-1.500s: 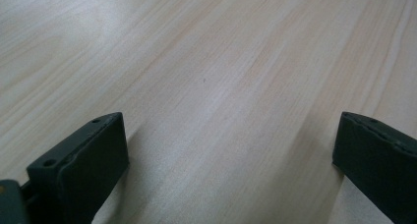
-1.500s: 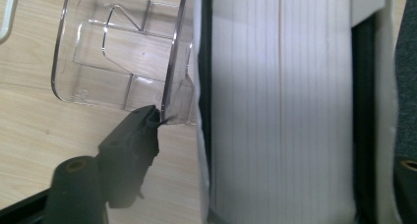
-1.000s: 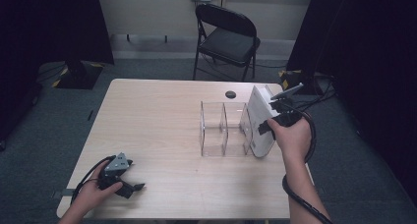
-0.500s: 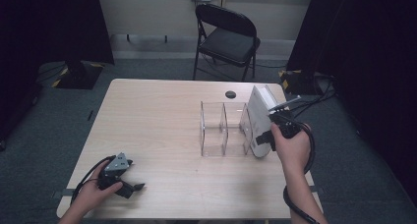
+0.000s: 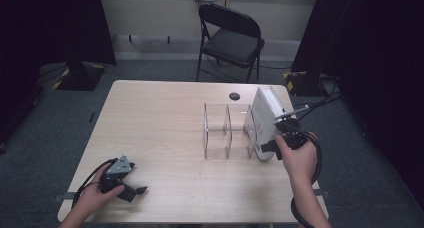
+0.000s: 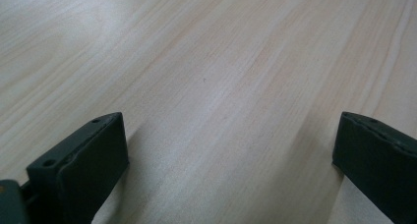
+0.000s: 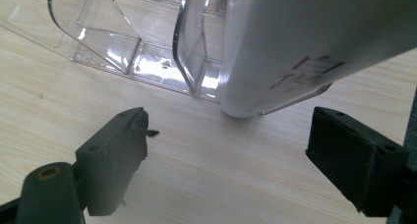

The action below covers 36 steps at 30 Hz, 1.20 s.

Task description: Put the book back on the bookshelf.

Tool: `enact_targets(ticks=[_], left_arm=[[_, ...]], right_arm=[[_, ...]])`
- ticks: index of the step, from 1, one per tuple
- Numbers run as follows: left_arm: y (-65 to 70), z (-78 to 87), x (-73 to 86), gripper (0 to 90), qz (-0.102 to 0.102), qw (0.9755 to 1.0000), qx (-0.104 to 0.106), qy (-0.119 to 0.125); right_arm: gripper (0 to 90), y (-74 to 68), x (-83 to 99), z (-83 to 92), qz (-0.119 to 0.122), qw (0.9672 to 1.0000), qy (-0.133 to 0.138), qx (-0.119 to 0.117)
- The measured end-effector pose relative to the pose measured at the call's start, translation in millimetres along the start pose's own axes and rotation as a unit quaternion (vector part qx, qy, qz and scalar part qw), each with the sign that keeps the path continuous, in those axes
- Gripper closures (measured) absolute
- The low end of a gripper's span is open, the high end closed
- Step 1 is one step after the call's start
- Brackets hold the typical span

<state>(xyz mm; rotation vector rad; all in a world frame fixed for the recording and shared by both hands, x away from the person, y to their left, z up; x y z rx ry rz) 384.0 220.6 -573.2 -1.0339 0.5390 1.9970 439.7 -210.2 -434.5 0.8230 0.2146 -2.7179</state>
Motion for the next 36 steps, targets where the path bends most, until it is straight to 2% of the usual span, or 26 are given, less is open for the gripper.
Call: enact_targets(ticks=[6,11,13,16,19,22,23,29,36], left_arm=[[0.6,-0.2,0.0,0.0,0.003,1.0,0.001,0.0],[0.7,-0.2,0.1,0.0,0.003,1.0,0.001,0.0],[0.6,-0.2,0.1,0.0,0.003,1.0,0.001,0.0],[0.7,-0.1,0.1,0.0,0.003,1.0,0.002,0.0],[0.6,-0.1,0.2,0.0,0.003,1.0,0.001,0.0],[0.6,-0.1,0.2,0.0,0.003,1.0,0.001,0.0],[0.6,-0.1,0.1,0.0,0.003,1.0,0.001,0.0],[0.7,-0.1,0.2,0.0,0.003,1.0,0.002,0.0],[0.6,-0.1,0.2,0.0,0.003,1.0,0.001,0.0]], right_arm=[[13.9,-2.1,6.8,-1.6,0.013,0.9999,0.003,-0.005],[14.0,-3.9,16.2,-6.1,0.005,0.9999,-0.003,-0.009],[14.0,-3.9,18.6,-9.4,0.013,0.9998,0.002,-0.014],[14.0,-7.7,24.5,-13.6,0.013,0.9996,-0.003,-0.023],[14.1,-9.9,28.9,-16.5,0.019,0.9996,-0.004,-0.021],[14.1,-13.2,32.4,-20.4,0.024,0.9992,0.004,-0.031],[14.2,-14.3,34.1,-20.9,0.019,0.9993,0.001,-0.031],[14.2,-21.0,44.4,-29.7,0.03,0.9986,-0.002,-0.045],[14.3,-35.3,52.6,-39.6,0.045,0.9971,-0.001,-0.061]])
Point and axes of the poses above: each handheld gripper's, and its own axes: z roughly backward along the jaws, x roughly out of its underside, y roughly to its right, the point moved 10 cm from there along -z, roughly forward along the jaws, and after that the axes turned 9 degrees about y, right-handed, at the moved point
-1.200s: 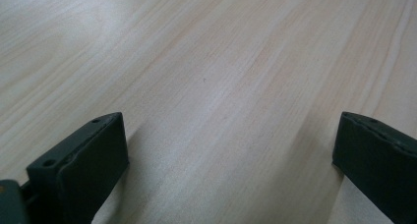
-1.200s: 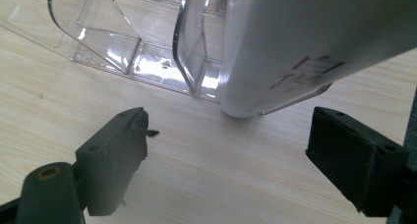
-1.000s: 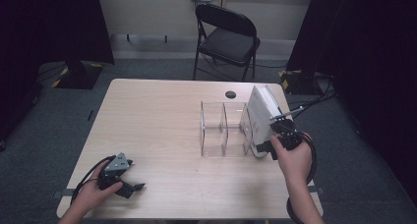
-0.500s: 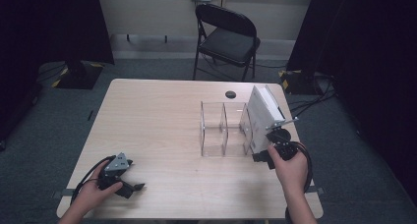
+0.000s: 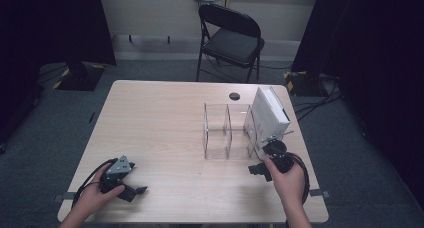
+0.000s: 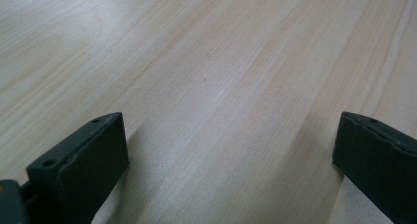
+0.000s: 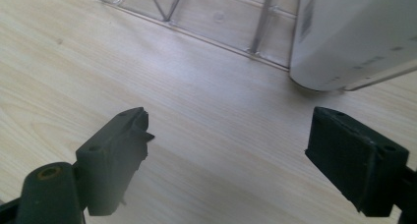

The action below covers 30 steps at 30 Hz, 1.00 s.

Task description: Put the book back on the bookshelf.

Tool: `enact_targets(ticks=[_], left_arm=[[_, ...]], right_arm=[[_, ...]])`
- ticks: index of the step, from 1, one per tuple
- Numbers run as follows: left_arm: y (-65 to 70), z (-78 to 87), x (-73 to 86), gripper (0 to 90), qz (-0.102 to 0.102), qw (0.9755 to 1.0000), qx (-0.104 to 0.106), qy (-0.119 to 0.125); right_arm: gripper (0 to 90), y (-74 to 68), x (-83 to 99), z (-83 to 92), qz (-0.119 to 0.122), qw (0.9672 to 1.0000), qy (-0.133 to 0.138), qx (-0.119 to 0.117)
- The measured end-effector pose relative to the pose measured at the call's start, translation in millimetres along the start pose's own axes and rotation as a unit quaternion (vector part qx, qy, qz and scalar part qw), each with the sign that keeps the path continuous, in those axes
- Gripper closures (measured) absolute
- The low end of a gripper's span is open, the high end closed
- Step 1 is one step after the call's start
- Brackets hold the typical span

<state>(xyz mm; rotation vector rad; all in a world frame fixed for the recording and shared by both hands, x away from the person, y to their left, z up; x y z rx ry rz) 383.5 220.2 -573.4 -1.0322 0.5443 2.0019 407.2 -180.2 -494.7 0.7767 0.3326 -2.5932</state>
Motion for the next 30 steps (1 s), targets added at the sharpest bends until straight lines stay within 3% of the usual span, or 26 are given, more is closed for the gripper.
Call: enact_targets(ticks=[11,30], left_arm=[[0.1,0.0,0.0,0.0,0.0,1.0,0.001,0.0],[0.1,0.0,0.0,0.0,0.0,1.0,0.001,0.0]], right_arm=[[14.3,-25.0,6.0,-19.2,0.026,0.9994,-0.002,-0.025],[14.4,-64.1,16.2,-52.4,0.043,0.9966,0.002,-0.07]])
Point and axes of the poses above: each handheld gripper's, and its own axes: z roughly backward along the jaws, x roughly out of its underside, y roughly to its right, the point moved 10 cm from there along -z, roughly forward along the jaws, and after that the axes turned 9 degrees about y, right-handed, at the moved point
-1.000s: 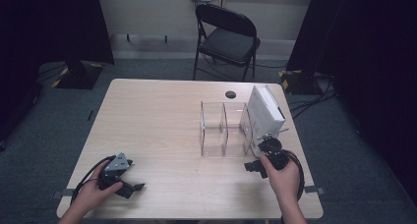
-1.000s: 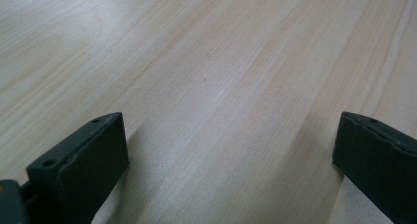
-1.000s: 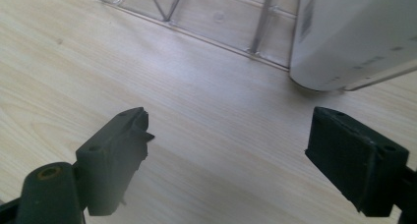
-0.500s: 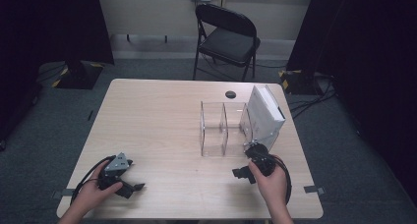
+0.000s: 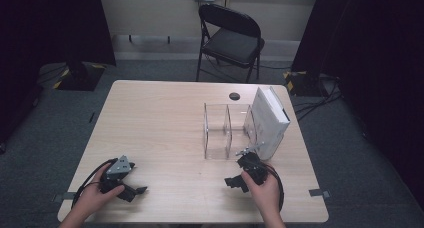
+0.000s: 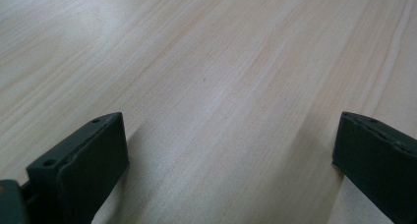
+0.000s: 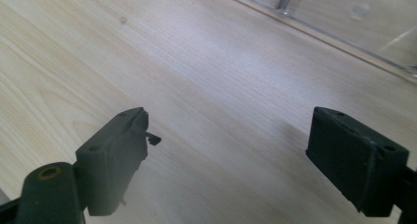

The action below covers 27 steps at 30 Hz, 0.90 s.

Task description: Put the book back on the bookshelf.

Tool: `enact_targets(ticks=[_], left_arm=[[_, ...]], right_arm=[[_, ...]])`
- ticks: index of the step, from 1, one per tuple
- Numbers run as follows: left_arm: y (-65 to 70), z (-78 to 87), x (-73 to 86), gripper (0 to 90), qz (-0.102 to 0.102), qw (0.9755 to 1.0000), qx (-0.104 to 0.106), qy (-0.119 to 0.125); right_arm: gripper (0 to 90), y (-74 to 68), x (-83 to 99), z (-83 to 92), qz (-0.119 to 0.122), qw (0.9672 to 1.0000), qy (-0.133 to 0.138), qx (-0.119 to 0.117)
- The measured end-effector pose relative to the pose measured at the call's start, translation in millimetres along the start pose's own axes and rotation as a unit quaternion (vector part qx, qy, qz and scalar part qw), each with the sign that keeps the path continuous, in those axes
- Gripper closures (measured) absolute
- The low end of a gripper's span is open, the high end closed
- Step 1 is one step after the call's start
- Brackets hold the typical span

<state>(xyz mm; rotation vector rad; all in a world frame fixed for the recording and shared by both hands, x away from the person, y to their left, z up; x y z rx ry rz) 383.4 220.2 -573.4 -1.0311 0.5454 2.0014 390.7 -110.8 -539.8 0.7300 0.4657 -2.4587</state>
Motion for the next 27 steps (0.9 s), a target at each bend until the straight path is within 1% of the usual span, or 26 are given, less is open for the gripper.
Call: enact_targets(ticks=[2,3,6,7,9,11,12,13,14,17,18,19,21,22,23,24,26,27], left_arm=[[0.0,0.0,0.0,0.0,0.0,1.0,0.0,0.0],[0.0,0.0,0.0,0.0,0.0,1.0,0.0,0.0],[0.0,0.0,0.0,0.0,0.0,1.0,0.0,0.0],[0.0,0.0,0.0,0.0,0.0,1.0,0.0,0.0],[0.0,0.0,0.0,0.0,0.0,1.0,0.0,0.0],[0.0,0.0,0.0,0.0,0.0,1.0,0.0,0.0],[0.0,0.0,0.0,0.0,0.0,1.0,0.0,0.0],[0.0,0.0,0.0,0.0,0.0,1.0,-0.001,0.0],[-0.1,-0.1,0.0,0.0,0.0,1.0,-0.001,0.0],[0.0,0.0,0.0,0.0,0.0,1.0,0.0,0.0],[0.0,0.0,0.0,0.0,0.0,1.0,0.0,0.0],[0.0,0.0,0.0,0.0,0.0,1.0,0.0,0.0],[-0.1,0.0,0.0,0.0,0.0,1.0,-0.001,0.0],[0.0,0.0,0.0,0.0,0.0,1.0,0.0,0.0],[0.0,0.0,0.0,0.0,0.0,1.0,0.0,0.0],[0.0,0.0,0.0,0.0,0.0,1.0,0.0,0.0],[0.0,0.0,0.0,0.0,0.0,1.0,0.0,0.0],[0.0,0.0,0.0,0.0,0.0,1.0,0.0,0.0]], right_arm=[[14.4,-2.3,1.4,-3.3,0.006,1.0,-0.002,-0.003],[14.4,-4.8,2.4,-4.1,0.003,1.0,-0.006,-0.005],[14.4,-9.7,0.8,-8.2,0.006,0.9999,0.005,-0.014],[14.4,-11.6,2.3,-8.3,0.003,0.9999,-0.001,-0.016],[14.5,-12.8,2.8,-11.1,0.006,0.9998,0.0,-0.017],[14.5,-13.5,3.2,-14.4,0.015,0.9997,0.004,-0.021],[14.5,-15.3,4.3,-14.3,0.004,0.9999,-0.002,-0.016],[14.5,-15.2,4.6,-15.3,0.014,0.9997,-0.001,-0.018],[14.5,-16.2,4.5,-17.4,0.015,0.9997,0.001,-0.018],[14.5,-19.1,6.2,-19.7,0.02,0.9996,-0.005,-0.02],[14.5,-19.1,6.0,-20.8,0.021,0.9996,-0.003,-0.017],[14.5,-19.4,5.8,-21.8,0.03,0.9994,-0.001,-0.02],[14.5,-22.0,5.9,-23.8,0.037,0.9991,0.002,-0.022],[14.1,-22.4,6.5,-24.7,0.038,0.9991,0.0,-0.02],[14.0,-23.1,6.1,-25.7,0.041,0.999,0.004,-0.02],[13.9,-22.9,5.7,-26.5,0.05,0.9986,0.007,-0.018],[13.7,-23.3,5.2,-27.8,0.059,0.9981,0.009,-0.014],[13.5,-24.2,5.2,-28.6,0.058,0.9982,0.01,-0.011]])
Point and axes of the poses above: each handheld gripper's, and its own axes: z roughly backward along the jaws, x roughly out of its underside, y roughly to its right, the point moved 10 cm from there along -z, roughly forward along the jaws, and after that the axes turned 9 degrees about y, right-handed, at the moved point
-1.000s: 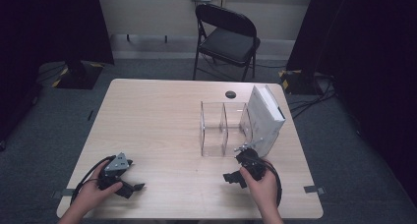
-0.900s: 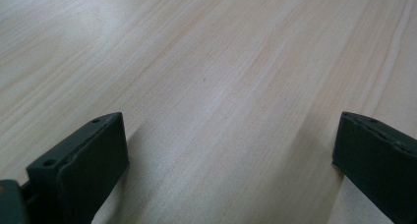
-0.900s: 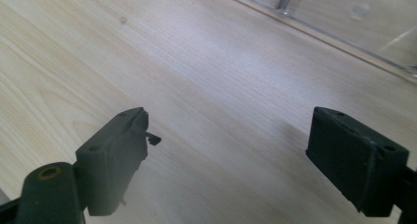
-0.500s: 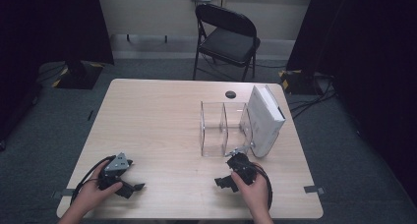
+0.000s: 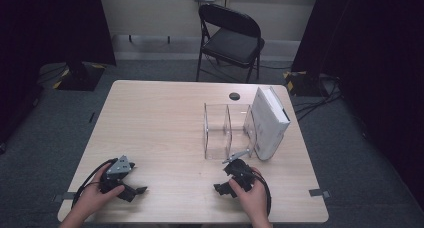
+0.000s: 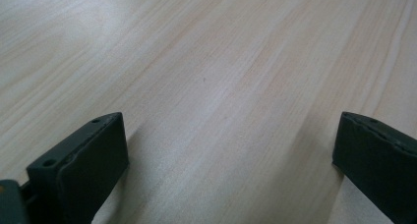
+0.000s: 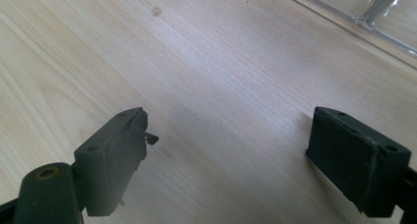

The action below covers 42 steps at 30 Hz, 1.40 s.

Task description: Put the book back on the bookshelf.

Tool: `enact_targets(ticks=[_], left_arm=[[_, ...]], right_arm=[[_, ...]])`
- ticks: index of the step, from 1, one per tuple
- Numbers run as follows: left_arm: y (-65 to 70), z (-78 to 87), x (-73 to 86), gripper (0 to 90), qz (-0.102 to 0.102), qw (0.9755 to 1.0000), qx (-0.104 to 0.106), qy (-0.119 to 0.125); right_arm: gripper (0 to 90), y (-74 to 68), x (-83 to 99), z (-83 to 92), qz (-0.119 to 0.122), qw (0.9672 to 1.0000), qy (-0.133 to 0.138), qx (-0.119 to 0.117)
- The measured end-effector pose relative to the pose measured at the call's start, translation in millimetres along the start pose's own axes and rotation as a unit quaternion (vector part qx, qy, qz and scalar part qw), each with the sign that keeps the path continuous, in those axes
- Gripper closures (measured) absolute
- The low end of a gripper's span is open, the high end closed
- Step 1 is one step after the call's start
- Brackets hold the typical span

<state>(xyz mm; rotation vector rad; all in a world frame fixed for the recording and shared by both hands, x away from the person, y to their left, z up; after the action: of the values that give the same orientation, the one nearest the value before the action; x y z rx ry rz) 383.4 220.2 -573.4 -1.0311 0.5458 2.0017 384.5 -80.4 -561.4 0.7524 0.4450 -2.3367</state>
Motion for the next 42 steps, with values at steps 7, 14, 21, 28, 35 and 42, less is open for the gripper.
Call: enact_targets(ticks=[7,14,21,28,35,42], left_arm=[[0.0,0.0,0.0,0.0,0.0,1.0,0.0,0.0],[0.0,0.0,0.0,0.0,0.0,1.0,0.0,0.0],[-0.1,0.1,0.1,0.0,-0.001,1.0,0.0,0.0],[-0.1,0.0,0.0,0.0,-0.001,1.0,0.0,0.0],[-0.1,0.1,0.0,0.0,-0.001,1.0,0.0,0.0],[-0.1,0.1,0.0,0.0,-0.001,1.0,0.0,0.0]], right_arm=[[9.8,-2.6,1.6,-6.3,0.07,0.9973,0.004,0.023],[9.4,-3.8,-2.3,-10.8,0.067,0.9964,0.048,0.024],[8.8,-4.4,-5.1,-14.6,0.071,0.9934,0.088,0.019],[8.8,-5.5,-7.7,-17.9,0.072,0.9899,0.121,0.015],[8.8,-5.8,-9.0,-19.4,0.071,0.9872,0.142,0.012],[8.8,-5.8,-9.8,-20.2,0.071,0.9864,0.148,0.013]])
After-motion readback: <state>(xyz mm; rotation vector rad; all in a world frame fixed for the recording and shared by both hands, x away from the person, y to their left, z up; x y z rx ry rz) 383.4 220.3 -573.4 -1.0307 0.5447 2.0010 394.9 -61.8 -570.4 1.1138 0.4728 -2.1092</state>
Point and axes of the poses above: each handheld gripper's, and its own axes: z roughly backward along the jaws, x roughly out of its underside, y roughly to its right, the point moved 10 cm from there along -z, roughly forward along the jaws, and after that the axes turned 9 degrees about y, right-handed, at the moved point
